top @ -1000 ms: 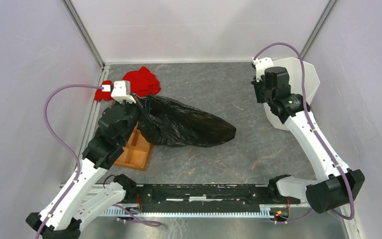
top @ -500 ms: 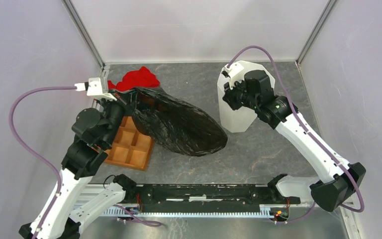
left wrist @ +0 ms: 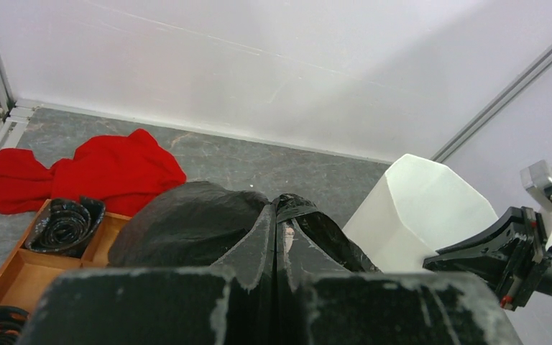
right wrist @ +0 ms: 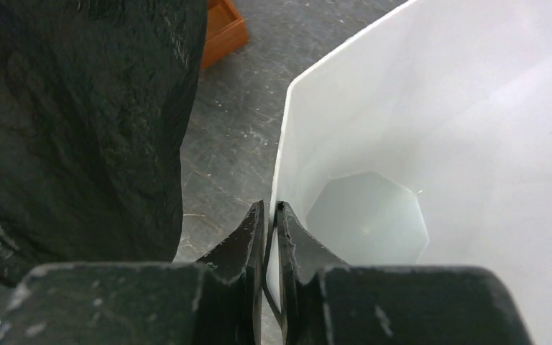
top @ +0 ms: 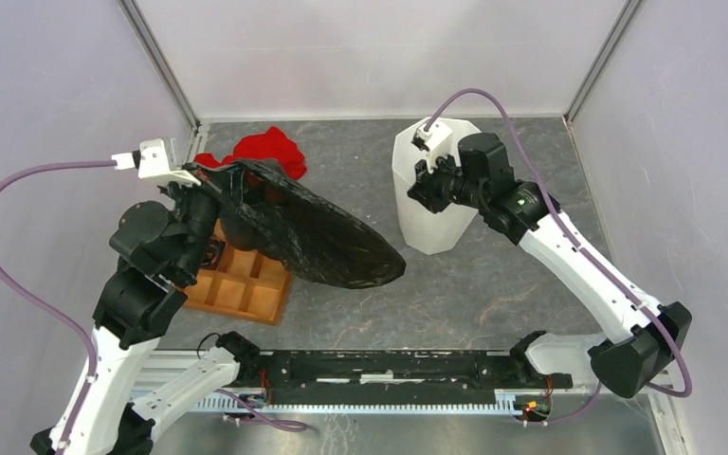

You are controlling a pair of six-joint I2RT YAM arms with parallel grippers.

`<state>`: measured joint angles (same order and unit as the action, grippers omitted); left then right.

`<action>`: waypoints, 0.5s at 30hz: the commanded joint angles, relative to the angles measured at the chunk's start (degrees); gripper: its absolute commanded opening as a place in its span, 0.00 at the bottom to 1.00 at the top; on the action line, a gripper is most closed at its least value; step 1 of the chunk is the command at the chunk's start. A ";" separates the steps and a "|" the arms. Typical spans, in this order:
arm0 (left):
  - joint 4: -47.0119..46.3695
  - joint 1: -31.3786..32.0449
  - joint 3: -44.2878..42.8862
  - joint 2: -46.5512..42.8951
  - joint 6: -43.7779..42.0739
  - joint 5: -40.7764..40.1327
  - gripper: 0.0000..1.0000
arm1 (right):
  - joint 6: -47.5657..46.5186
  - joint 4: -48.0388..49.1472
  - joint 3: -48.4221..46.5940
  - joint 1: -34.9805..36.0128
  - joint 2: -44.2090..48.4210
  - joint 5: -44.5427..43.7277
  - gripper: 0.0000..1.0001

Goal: Put the trash bags into the trash bin

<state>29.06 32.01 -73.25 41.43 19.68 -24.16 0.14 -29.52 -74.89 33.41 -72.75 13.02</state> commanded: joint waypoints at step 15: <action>3.02 0.25 -8.59 5.14 3.54 -2.37 0.02 | -3.97 3.43 -1.11 3.59 6.83 -3.70 0.64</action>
<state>32.12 32.01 -78.70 45.74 22.76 -25.41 -3.14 -28.25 -74.89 36.34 -69.87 11.25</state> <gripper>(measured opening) 0.025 0.589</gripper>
